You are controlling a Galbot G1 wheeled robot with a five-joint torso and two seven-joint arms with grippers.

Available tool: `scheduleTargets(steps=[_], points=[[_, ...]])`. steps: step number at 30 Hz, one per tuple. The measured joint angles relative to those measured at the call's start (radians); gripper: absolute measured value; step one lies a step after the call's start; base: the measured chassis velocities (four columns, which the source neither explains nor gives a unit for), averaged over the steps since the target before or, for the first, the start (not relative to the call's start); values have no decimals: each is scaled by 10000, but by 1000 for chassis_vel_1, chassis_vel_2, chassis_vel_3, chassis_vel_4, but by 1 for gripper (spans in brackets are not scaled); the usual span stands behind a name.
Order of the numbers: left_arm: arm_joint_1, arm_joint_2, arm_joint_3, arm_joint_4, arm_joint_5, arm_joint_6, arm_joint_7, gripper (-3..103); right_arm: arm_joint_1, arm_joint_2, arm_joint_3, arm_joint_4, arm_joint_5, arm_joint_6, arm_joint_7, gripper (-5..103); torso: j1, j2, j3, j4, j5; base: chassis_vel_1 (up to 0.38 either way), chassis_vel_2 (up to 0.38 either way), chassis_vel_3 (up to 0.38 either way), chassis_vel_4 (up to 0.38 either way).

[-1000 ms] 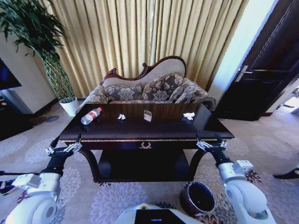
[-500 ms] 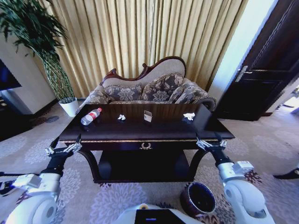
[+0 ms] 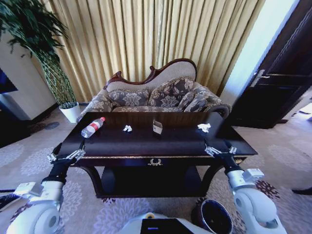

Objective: Move to the front of the table and place the trash on the table into the trash bin.

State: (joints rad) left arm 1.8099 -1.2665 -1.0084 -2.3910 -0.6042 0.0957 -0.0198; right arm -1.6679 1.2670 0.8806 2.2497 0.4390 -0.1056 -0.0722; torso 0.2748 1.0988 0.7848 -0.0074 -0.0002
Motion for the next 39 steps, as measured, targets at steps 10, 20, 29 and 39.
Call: scheduleTargets(steps=[10, 20, 29, 39], points=[[21, 193, -323, -277, -219, 318, -565, 100, 501, -1324, -166, -168, 1111, -1716, 110, 100, -10, 6, -4, -1, 0, 0, 0, 0, 0], [-233, 380, -552, -583, -384, 1155, -1168, 100, 4191, -3728, -1038, -2229, 3206, -4310, 1008, 100, -6, 4, -1, 1, 1, 0, 0, 0, 0], [-143, 228, -328, -712, -201, 1356, -1168, 100, 5801, -4752, -1836, -3396, 3575, -5631, 1290, 100, -7, 3, -2, -3, 0, 0, 0, 0, 0], [-165, 250, -368, -713, -228, 1850, -1333, 100, 7330, -5196, -3015, -4772, 4109, -6190, 1314, 100, -6, 3, -2, 2, 0, 0, 0, 0, 0]])
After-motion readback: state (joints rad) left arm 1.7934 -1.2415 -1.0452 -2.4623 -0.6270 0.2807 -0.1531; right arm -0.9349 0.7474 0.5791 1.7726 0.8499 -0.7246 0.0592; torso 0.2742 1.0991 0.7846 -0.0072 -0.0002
